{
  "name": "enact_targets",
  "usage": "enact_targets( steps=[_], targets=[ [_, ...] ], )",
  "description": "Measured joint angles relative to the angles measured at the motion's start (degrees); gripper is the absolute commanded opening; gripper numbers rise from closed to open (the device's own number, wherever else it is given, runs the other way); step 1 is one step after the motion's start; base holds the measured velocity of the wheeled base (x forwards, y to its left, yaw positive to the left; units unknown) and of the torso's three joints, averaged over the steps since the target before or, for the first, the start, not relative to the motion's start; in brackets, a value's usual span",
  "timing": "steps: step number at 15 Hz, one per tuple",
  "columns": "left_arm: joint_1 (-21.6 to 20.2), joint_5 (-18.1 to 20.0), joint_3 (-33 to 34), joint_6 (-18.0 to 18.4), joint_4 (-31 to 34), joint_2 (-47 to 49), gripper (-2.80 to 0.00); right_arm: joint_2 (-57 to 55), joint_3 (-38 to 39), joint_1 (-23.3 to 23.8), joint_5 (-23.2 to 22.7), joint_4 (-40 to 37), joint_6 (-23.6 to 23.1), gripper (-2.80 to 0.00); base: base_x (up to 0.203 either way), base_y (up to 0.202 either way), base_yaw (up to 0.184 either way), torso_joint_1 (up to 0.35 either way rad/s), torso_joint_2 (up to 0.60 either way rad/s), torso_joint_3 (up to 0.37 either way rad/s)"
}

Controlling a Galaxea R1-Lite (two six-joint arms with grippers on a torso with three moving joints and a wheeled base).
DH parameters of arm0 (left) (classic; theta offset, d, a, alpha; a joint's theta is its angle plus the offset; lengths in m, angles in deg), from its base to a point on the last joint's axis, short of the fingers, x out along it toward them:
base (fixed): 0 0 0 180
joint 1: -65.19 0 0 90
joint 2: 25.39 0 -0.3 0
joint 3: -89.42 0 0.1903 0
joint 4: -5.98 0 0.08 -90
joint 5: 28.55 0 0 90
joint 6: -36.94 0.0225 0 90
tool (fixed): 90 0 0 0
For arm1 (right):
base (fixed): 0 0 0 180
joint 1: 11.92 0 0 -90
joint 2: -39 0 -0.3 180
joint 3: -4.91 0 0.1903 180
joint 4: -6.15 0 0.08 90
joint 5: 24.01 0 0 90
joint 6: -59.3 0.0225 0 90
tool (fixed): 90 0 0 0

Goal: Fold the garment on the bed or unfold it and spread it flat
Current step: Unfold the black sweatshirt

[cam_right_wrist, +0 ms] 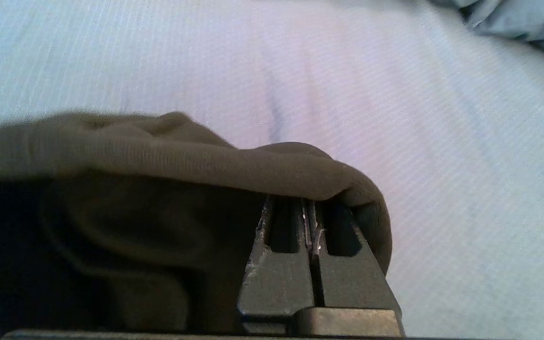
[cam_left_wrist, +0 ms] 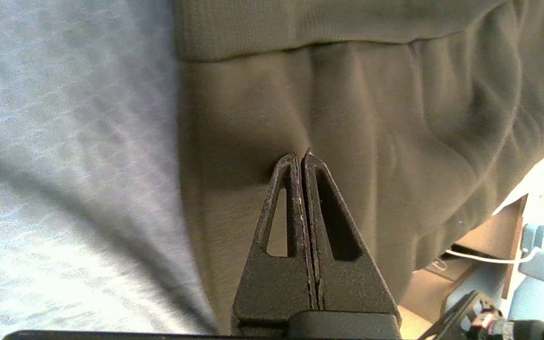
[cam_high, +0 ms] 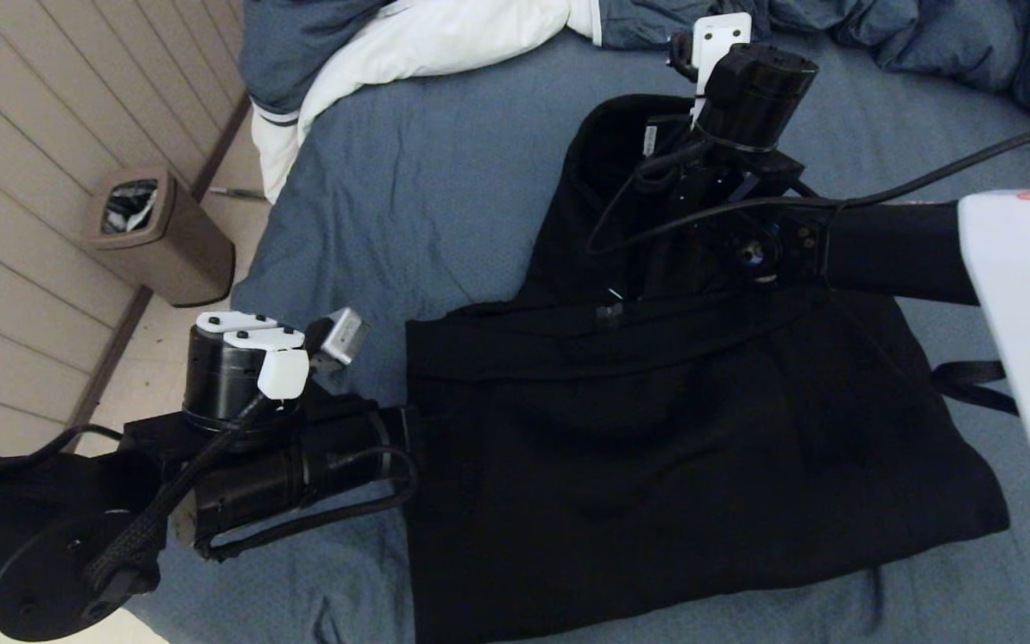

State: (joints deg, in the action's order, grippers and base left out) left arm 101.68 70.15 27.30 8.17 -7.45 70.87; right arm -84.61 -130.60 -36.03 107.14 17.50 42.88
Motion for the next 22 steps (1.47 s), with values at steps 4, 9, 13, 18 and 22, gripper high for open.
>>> enact_targets(
  steps=[4,9,13,18,22],
  targets=[
    [0.1,-0.1,0.0,0.0,-0.1,0.4,-2.80,2.1,0.8,-0.1,0.0,-0.7,-1.2,-2.80,0.000,0.000,0.000,0.000,0.00,0.000],
    [0.1,-0.1,0.0,-0.1,-0.1,0.4,-2.80,3.9,2.4,-1.6,-0.1,-0.8,-1.6,0.00,0.000,0.000,0.000,0.000,0.00,0.000],
    [0.1,-0.1,0.1,-0.1,-0.1,0.2,-2.80,8.1,8.0,-4.2,-0.6,-2.2,-1.9,0.00,0.000,0.000,0.000,0.000,0.00,0.000],
    [0.2,-0.4,0.1,0.0,0.0,-0.4,-2.80,18.3,15.7,-8.3,-0.8,-7.6,-1.9,0.00,0.000,0.000,0.000,0.000,0.00,0.000],
    [0.4,-0.4,0.1,0.2,-0.1,-1.1,-2.80,26.1,21.5,-8.6,-0.9,-13.8,-1.9,0.00,0.000,0.000,0.000,0.000,0.00,0.000]
  ],
)
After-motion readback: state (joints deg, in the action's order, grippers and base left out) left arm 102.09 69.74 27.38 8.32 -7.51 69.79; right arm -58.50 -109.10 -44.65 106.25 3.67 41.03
